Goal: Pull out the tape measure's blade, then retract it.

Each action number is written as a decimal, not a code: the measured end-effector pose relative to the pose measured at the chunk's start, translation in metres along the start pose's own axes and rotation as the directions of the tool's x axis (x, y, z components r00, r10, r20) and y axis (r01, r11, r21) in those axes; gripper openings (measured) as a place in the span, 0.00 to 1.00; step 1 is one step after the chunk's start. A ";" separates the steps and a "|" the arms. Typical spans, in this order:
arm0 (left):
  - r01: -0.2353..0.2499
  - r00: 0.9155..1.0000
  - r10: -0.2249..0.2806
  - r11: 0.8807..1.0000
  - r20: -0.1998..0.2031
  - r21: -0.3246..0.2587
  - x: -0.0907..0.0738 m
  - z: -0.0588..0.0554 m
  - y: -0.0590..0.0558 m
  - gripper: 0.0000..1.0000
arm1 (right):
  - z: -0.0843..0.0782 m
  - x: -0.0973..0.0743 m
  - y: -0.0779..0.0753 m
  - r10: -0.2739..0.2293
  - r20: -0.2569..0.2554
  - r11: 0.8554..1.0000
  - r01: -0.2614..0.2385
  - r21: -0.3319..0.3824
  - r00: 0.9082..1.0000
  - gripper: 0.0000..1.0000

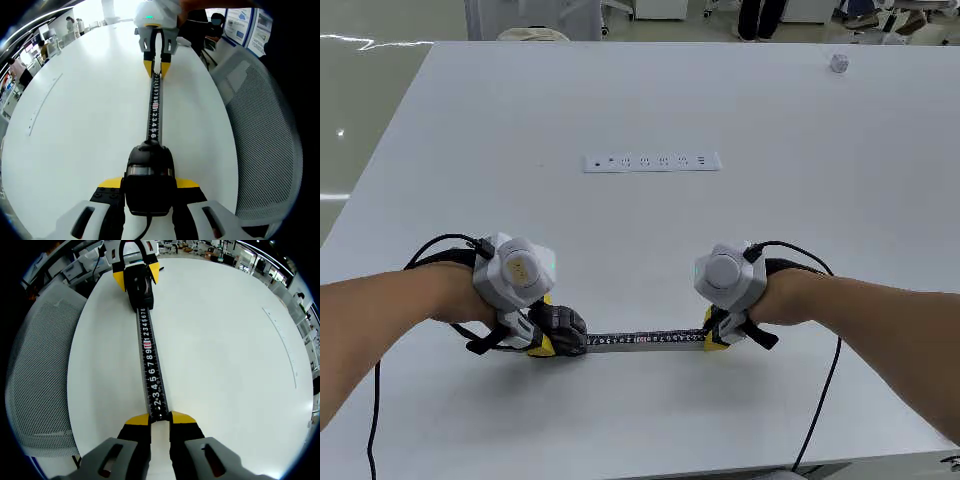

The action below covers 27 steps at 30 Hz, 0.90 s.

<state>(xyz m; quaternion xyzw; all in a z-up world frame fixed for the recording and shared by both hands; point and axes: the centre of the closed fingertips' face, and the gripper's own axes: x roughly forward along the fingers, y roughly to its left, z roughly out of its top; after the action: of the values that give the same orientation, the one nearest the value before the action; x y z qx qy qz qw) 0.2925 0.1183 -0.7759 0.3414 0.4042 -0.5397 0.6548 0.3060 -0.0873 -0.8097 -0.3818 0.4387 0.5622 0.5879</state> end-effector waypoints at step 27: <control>-0.002 1.000 0.002 1.000 0.001 0.002 0.001 0.000 0.001 0.33 | -0.012 -0.004 -0.002 -0.003 -0.006 1.000 0.003 0.014 1.000 0.12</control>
<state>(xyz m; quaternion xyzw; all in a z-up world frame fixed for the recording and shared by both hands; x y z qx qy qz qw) 0.2937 0.1185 -0.7768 0.3421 0.4032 -0.5395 0.6552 0.3074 -0.0999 -0.8094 -0.3801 0.4439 0.5570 0.5902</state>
